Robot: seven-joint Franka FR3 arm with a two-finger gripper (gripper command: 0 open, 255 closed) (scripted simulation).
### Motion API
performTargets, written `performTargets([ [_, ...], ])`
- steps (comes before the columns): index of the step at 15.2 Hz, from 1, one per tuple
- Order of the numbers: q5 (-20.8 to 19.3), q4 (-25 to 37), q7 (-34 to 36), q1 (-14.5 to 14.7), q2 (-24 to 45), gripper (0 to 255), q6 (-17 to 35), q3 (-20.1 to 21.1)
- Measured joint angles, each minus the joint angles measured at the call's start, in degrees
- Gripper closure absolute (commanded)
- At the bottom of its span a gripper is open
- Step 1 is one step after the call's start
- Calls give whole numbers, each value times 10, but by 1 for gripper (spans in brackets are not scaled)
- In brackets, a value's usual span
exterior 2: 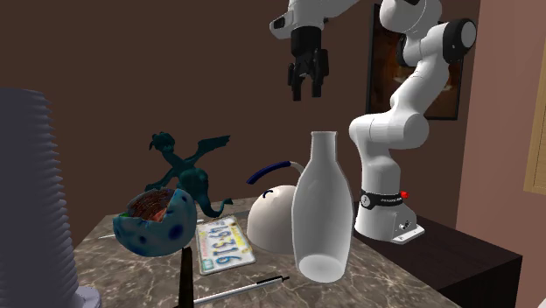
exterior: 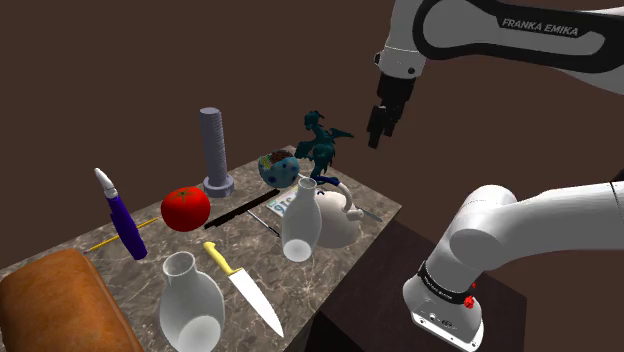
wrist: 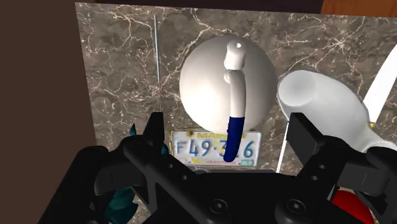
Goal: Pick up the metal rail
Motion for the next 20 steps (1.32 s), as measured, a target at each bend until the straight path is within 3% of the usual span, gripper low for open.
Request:
performTargets([
  [4,-3,-3,-45,12,35,0,36,-17],
  [11,-1,22,-199,54,177,0,144,-66],
  [20,44,118,-402,108,381,0,232,-95],
])
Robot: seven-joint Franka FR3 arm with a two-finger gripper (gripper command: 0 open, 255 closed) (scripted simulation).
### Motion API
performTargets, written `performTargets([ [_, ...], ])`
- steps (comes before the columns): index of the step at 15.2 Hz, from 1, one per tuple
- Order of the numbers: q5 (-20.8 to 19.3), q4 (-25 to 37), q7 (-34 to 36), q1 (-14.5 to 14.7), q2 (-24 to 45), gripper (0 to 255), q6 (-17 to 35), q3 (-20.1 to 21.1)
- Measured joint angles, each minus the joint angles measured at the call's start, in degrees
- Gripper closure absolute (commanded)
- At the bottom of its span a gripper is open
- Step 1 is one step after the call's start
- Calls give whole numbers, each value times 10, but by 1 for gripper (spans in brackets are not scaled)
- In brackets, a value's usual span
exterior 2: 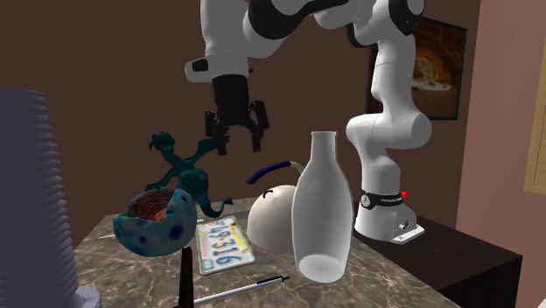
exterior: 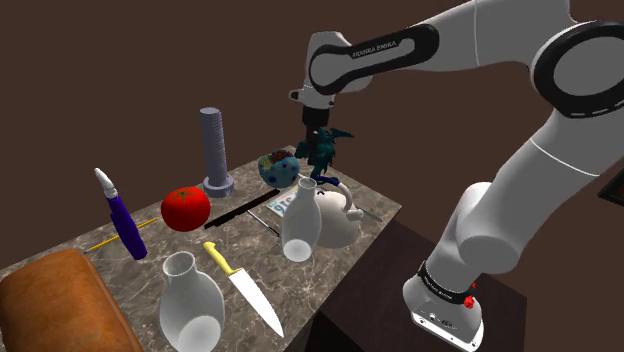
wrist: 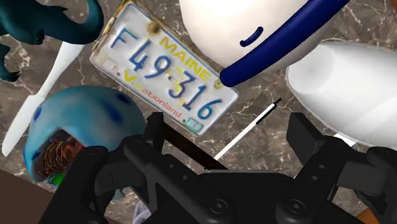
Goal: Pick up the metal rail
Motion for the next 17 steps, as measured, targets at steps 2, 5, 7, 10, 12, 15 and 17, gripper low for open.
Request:
performTargets([
  [2,14,19,-44,9,44,0,19,1],
  [5,34,65,-107,19,111,0,31,8],
  [7,44,101,-143,25,148,0,25,15],
  [10,58,149,-201,31,210,0,30,29],
  [12,65,177,-235,35,248,0,35,40],
  [15,69,229,-280,42,299,0,26,59],
  [17,69,269,-308,46,335,0,17,72],
])
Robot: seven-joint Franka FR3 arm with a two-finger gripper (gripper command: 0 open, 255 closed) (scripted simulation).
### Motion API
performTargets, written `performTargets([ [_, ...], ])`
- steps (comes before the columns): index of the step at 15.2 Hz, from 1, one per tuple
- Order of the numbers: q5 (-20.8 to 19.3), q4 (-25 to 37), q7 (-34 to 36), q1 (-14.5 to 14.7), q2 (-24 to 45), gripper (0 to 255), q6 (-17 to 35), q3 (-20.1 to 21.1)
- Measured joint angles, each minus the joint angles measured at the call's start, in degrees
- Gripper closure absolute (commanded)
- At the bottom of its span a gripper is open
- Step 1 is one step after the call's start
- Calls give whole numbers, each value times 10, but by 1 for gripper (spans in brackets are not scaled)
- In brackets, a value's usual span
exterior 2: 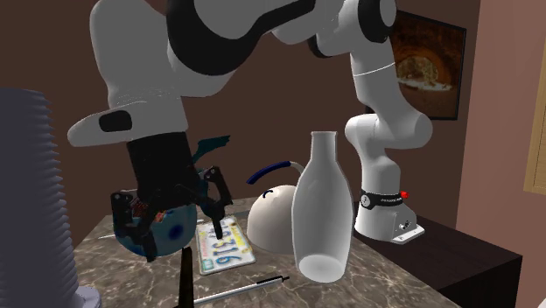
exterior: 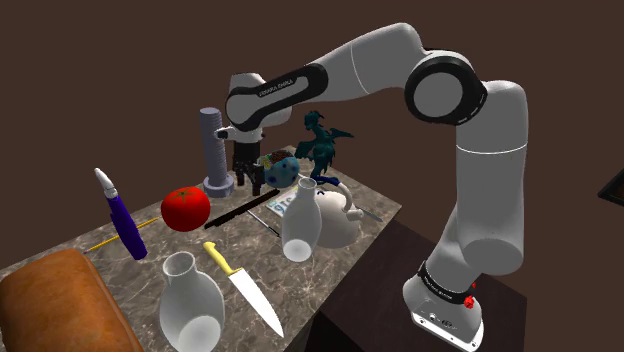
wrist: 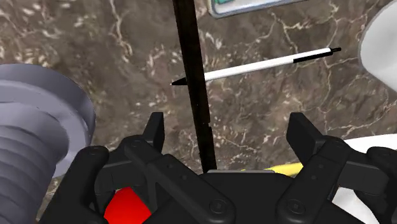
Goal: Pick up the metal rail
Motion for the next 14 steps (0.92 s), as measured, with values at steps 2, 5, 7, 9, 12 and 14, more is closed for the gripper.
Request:
performTargets([
  [2,-1,32,-29,5,35,0,-2,13],
  [5,-2,48,-47,11,61,0,4,23],
  [7,-1,47,-51,12,70,0,15,24],
  [9,-1,45,-53,13,78,0,25,24],
  [12,0,43,-56,12,89,255,37,24],
  [14,0,42,-57,12,90,255,39,25],
])
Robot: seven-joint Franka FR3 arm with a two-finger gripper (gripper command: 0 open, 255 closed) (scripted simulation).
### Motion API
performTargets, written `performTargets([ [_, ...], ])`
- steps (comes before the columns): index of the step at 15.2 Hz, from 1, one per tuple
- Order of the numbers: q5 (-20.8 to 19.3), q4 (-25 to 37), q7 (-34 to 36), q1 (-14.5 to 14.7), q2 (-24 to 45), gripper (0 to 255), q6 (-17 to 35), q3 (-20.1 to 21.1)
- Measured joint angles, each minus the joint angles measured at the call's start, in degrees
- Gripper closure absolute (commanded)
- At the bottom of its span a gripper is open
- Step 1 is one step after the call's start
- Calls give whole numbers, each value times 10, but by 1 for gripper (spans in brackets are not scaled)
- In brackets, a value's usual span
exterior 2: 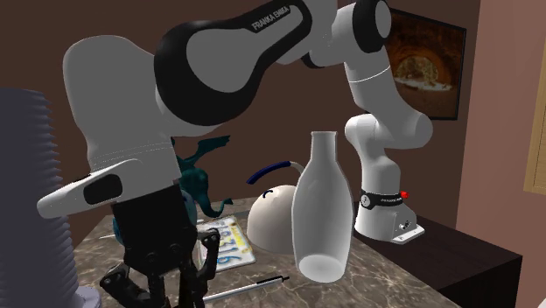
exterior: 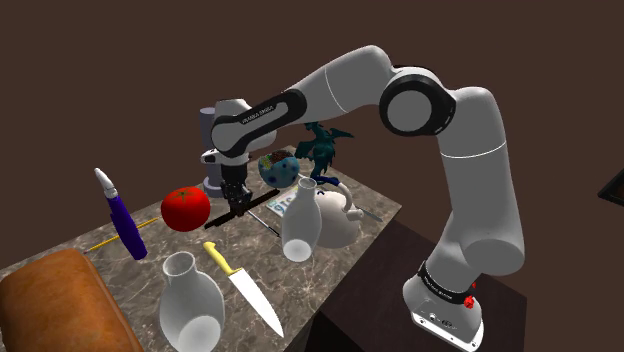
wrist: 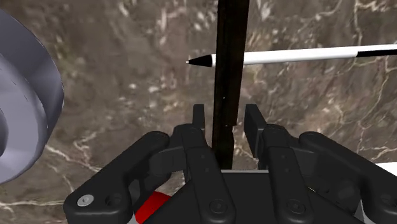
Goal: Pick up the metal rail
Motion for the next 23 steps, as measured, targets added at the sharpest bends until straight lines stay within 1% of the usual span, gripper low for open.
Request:
performTargets([
  [9,0,0,0,0,-1,255,-2,0],
  [15,-2,7,6,-1,-26,255,-32,-1],
  [23,-5,30,17,-1,-51,255,-80,-1],
])
